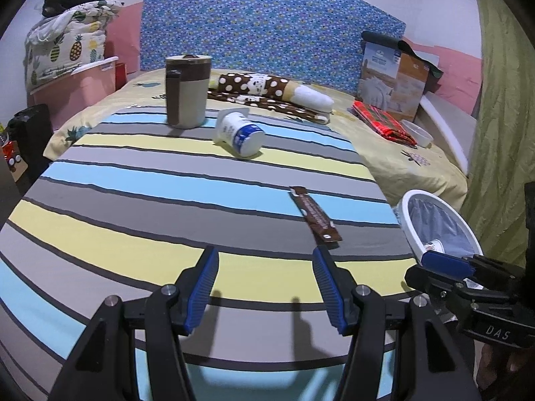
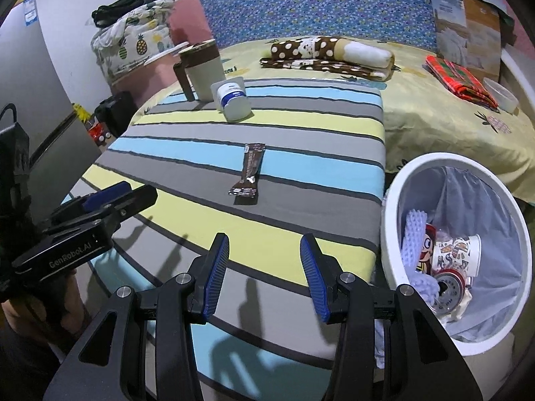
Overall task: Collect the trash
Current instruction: 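Move both open tools over the blanket toward the wrapper and yogurt cup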
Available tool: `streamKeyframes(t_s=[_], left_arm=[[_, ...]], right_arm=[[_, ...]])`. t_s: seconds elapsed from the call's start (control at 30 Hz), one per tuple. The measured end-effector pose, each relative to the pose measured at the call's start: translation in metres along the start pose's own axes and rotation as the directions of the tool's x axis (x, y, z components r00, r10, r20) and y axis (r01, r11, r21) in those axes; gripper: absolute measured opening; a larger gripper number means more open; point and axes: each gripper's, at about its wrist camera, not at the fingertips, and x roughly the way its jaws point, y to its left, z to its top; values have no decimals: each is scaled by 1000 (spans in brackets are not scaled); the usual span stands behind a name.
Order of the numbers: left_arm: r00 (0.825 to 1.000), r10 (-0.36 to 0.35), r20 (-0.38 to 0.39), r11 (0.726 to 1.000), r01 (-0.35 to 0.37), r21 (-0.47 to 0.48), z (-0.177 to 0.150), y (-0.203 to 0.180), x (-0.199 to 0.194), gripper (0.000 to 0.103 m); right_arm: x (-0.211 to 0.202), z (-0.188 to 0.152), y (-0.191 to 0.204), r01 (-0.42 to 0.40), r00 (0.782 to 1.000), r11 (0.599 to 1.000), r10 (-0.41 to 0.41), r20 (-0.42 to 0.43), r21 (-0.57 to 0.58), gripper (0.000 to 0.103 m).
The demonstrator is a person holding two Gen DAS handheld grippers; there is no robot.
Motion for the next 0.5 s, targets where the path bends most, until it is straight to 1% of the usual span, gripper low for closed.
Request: streamKeyframes(t_s=[0.3,0.5], left_arm=[[998,58,18,998,-58,-13,1,16,-4,60],[996,84,18,996,-84,-19,3,27,-2,60]], right_arm=[[9,12,14,15,1000,999,-15,2,-35,46],[27,24,23,14,1000,998,-15,-4,-60,46]])
